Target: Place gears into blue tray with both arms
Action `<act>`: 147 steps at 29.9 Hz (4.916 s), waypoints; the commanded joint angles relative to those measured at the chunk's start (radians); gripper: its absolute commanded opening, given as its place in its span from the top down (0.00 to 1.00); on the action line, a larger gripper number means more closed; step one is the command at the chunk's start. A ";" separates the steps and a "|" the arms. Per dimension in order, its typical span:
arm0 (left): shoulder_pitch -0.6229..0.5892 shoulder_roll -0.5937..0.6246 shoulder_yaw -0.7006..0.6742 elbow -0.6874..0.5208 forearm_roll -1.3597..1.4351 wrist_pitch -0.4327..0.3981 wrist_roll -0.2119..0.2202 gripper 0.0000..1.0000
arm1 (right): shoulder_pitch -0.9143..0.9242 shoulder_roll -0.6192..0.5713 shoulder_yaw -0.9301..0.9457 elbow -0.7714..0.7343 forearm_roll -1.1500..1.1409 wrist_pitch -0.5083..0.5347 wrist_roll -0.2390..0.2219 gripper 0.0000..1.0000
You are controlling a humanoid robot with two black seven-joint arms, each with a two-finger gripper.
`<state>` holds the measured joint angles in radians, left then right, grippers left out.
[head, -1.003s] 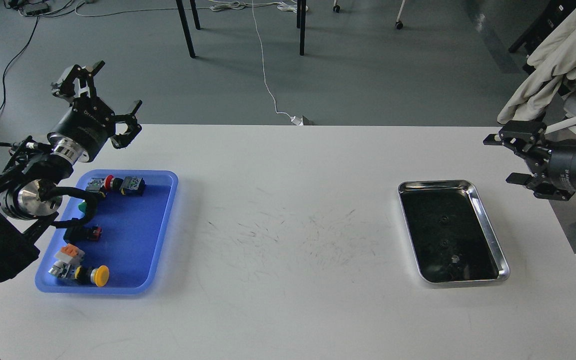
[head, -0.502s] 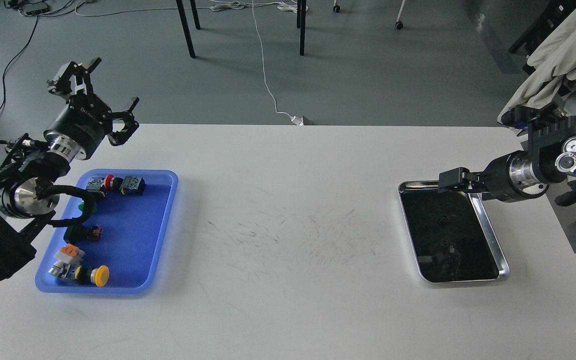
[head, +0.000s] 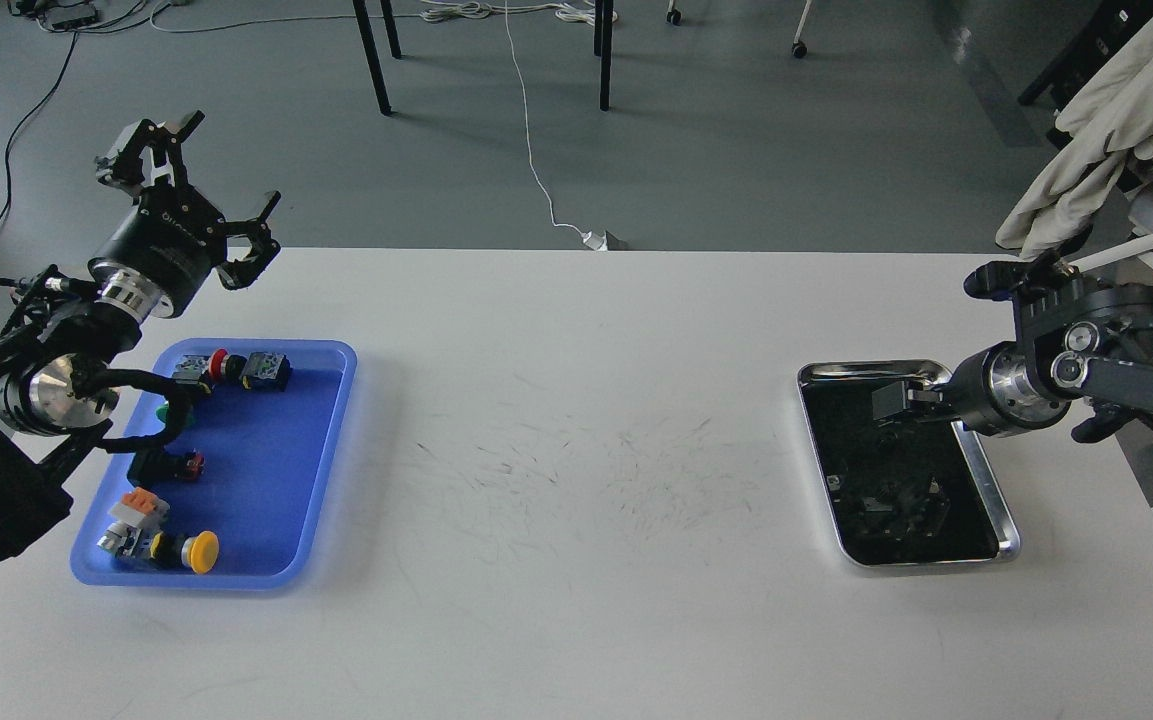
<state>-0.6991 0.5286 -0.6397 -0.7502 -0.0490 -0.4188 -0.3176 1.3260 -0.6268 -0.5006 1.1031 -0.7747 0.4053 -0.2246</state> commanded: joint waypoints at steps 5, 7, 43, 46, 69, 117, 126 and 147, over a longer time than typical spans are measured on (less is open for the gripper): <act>0.001 0.005 0.000 0.000 0.000 -0.002 0.000 0.01 | -0.034 0.053 0.002 -0.045 0.000 -0.013 0.002 0.07; 0.001 0.007 0.000 0.000 0.000 -0.002 -0.001 0.01 | -0.039 0.064 0.002 -0.055 0.000 -0.013 0.002 0.08; 0.000 0.007 -0.001 0.000 0.000 0.000 -0.008 0.01 | 0.025 0.079 -0.007 -0.045 -0.015 -0.003 0.028 0.98; 0.000 0.010 -0.001 0.000 0.000 0.000 -0.008 0.01 | 0.116 0.056 0.001 0.007 -0.005 -0.005 0.028 0.98; -0.016 0.008 -0.001 0.000 -0.002 0.000 -0.008 0.01 | 0.156 0.627 0.111 -0.035 0.210 -0.266 0.128 0.99; -0.014 0.056 -0.032 -0.052 -0.002 0.000 -0.008 0.01 | -0.222 0.627 0.212 -0.104 0.247 -0.338 0.229 0.64; -0.014 0.054 -0.029 -0.052 0.000 0.002 -0.008 0.01 | -0.214 0.627 0.218 -0.109 0.256 -0.353 0.231 0.15; -0.051 0.051 -0.012 -0.072 0.201 0.034 0.017 0.01 | -0.172 0.109 0.746 0.113 0.457 -0.217 0.257 0.03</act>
<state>-0.7313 0.5776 -0.6518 -0.8062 0.0982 -0.3876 -0.3055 1.1737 -0.3988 0.1745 1.1807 -0.4034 0.1716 0.0222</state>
